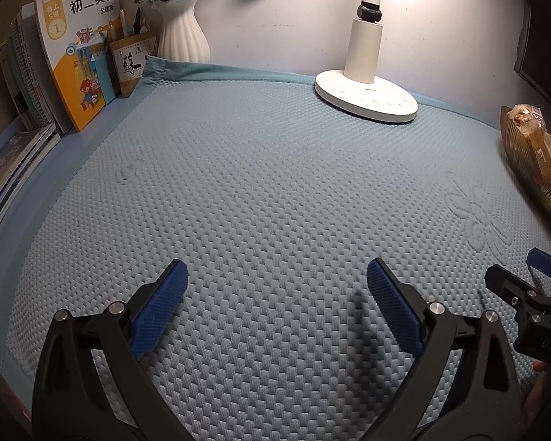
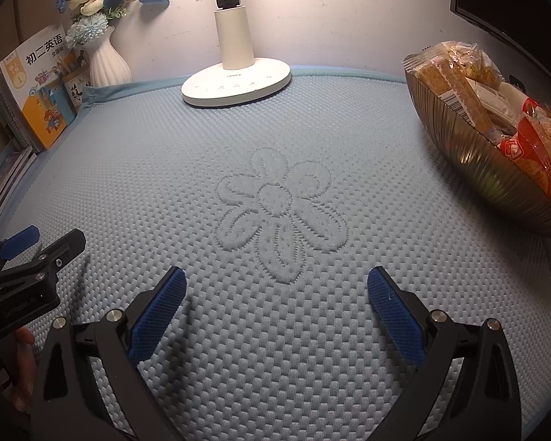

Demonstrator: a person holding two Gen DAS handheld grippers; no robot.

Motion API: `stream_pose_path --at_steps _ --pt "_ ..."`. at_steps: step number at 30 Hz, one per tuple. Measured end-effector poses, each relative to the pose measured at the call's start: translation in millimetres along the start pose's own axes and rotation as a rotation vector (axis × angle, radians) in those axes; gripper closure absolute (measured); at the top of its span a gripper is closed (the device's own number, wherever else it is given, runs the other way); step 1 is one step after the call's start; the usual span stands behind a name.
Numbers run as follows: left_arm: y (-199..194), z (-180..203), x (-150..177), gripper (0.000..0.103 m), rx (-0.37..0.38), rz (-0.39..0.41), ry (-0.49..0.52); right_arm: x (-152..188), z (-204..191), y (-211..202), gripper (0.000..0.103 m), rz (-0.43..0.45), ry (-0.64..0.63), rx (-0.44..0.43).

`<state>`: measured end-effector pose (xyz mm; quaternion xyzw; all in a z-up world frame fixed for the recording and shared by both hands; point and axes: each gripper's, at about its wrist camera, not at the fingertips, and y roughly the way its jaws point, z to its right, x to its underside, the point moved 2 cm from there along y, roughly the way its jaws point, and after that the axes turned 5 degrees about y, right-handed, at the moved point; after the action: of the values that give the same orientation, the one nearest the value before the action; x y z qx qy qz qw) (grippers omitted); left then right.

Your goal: Organize snacks

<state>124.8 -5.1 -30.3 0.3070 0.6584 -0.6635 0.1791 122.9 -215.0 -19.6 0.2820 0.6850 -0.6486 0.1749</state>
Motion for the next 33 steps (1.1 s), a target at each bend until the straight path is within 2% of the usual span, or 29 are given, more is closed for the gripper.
stream_pose_path --at_steps 13,33 --pt "11 -3 -1 0.005 0.031 -0.071 -0.007 0 0 0 0.005 -0.004 -0.003 -0.005" --pt "15 0 -2 0.003 0.024 -0.090 0.010 0 0 1 0.005 -0.008 0.003 -0.004"
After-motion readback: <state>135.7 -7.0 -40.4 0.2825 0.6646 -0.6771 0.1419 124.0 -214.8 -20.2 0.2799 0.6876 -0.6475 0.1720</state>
